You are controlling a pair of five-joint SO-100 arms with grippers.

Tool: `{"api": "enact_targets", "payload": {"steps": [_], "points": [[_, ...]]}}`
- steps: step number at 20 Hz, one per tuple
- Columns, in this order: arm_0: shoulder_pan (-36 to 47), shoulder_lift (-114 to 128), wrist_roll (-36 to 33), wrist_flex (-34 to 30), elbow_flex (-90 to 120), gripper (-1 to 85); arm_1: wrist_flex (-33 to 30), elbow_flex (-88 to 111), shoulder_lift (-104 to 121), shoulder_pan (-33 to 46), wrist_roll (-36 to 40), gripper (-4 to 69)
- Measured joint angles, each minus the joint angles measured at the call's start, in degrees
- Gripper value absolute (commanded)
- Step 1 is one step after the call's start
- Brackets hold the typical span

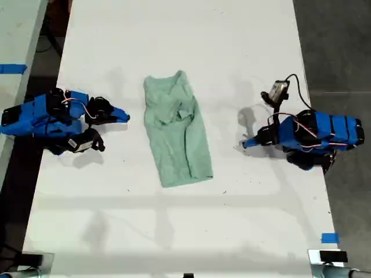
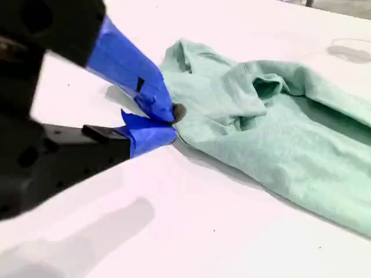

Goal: Fold t shirt

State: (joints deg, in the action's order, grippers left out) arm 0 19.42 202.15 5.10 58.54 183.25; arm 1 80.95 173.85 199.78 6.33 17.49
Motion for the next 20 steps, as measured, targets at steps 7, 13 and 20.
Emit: {"api": "enact_targets", "payload": {"steps": [7,13,20], "points": [[-2.46,0.00,0.97,0.00,0.00,-0.1,0.00,0.00,0.00,-2.72,0.00,1.2],[-8.79,-3.87,3.52,-0.97,-3.78,-0.1,0.18,-4.39,-2.64,-2.11,-1.76,0.1],[-23.03,-79.63,14.24,11.78,-64.25,-0.1,7.73,-63.37,-71.89,-9.93,-8.61,-1.1]]}}
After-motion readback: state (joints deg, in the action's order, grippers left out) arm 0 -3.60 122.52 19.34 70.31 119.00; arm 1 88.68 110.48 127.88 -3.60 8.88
